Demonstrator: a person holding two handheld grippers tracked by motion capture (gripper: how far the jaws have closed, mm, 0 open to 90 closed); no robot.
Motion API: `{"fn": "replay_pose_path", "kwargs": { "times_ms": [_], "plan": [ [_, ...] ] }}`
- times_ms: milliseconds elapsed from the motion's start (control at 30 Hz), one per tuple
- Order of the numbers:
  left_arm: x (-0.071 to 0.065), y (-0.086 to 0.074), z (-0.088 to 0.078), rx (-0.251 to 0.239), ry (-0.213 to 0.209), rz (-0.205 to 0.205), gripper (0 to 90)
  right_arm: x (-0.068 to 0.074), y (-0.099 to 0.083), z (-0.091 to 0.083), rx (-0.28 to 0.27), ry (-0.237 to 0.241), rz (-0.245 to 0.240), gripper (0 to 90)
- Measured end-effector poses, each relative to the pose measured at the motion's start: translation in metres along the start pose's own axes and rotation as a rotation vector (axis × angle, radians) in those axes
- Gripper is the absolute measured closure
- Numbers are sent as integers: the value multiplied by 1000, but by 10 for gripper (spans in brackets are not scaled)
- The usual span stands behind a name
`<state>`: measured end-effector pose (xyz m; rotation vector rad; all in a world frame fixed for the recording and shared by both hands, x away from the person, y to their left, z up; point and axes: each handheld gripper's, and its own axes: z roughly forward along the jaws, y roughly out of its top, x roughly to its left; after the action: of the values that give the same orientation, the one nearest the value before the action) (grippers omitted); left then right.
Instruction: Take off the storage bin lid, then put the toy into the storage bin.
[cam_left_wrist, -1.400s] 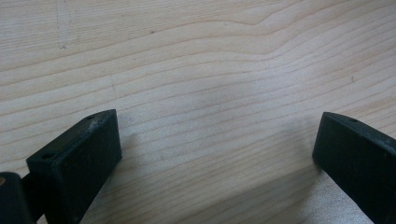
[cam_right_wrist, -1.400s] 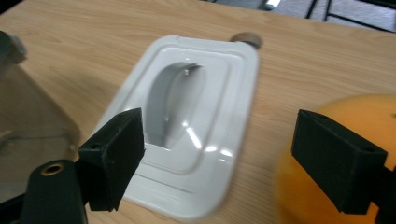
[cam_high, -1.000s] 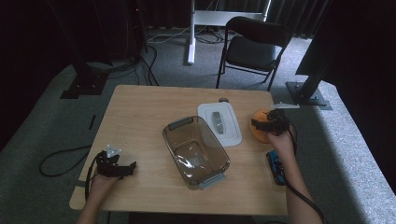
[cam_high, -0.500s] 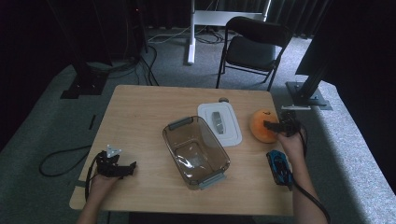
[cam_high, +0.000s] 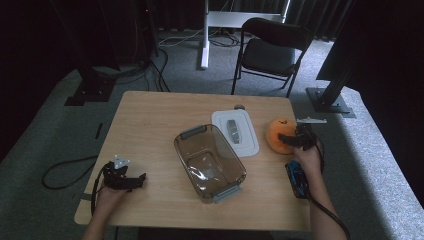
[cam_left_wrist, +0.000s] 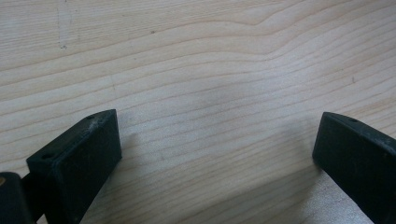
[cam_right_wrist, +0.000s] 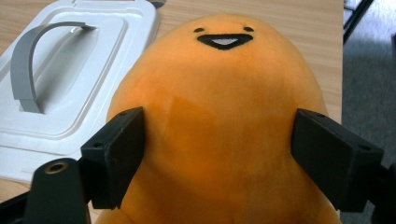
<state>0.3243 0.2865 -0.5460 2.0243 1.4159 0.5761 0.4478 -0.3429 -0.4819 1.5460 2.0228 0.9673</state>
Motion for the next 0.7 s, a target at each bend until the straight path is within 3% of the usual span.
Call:
{"fn": "replay_pose_path", "kwargs": {
  "times_ms": [100, 267, 700],
  "plan": [
    [0, 0, 0, 0, 0, 0, 15, 1, -1, 2, 0, 7, 1, 180],
    [0, 0, 0, 0, 0, 0, 15, 0, 2, 3, 62, 16, 33, 177],
    [0, 0, 0, 0, 1, -1, 15, 1, 3, 6, 107, 22, 40, 157]
  ]
}}
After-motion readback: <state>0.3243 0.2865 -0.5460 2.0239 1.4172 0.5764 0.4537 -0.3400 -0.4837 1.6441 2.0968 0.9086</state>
